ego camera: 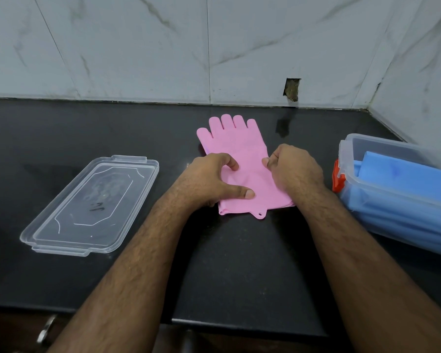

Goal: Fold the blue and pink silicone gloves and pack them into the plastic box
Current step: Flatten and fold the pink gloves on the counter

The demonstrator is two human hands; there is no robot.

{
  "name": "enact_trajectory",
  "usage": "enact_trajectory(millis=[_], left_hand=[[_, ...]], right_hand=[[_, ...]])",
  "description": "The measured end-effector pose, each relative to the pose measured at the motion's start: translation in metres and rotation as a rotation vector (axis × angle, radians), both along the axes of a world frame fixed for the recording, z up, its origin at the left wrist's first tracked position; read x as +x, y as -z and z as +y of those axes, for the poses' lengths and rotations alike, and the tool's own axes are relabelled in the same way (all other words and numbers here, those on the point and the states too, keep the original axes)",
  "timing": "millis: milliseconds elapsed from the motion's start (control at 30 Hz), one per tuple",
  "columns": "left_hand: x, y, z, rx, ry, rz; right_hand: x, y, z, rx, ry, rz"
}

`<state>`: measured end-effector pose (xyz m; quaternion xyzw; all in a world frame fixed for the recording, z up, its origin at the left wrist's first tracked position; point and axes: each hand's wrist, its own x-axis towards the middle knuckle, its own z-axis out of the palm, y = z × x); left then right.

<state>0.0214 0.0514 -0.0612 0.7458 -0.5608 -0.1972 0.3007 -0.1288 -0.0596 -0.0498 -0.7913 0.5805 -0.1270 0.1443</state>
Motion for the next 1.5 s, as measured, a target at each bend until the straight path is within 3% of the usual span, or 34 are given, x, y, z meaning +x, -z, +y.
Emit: enact_trajectory(millis=[233, 433, 667, 900, 1367, 1500], left_hand=[[-0.002, -0.001, 0.001, 0.023, -0.021, -0.062], [-0.003, -0.003, 0.006, 0.045, -0.127, -0.372], [-0.004, -0.006, 0.005, -0.038, 0.117, -0.435], [-0.003, 0.0, -0.002, 0.091, 0.355, -0.275], [0.0, 0.01, -0.008, 0.116, 0.32, -0.265], [0.001, 0.011, -0.008, 0.113, 0.31, -0.264]], right_hand=[[0.0, -0.001, 0.0, -0.012, -0.01, 0.007], [-0.001, -0.002, 0.002, -0.017, -0.012, -0.006], [0.001, -0.002, 0.002, -0.019, -0.006, 0.004], [-0.001, 0.002, 0.001, -0.043, 0.01, -0.009], [0.0, 0.001, 0.0, -0.049, 0.027, -0.051], [-0.002, 0.004, 0.0, -0.116, -0.07, -0.001]])
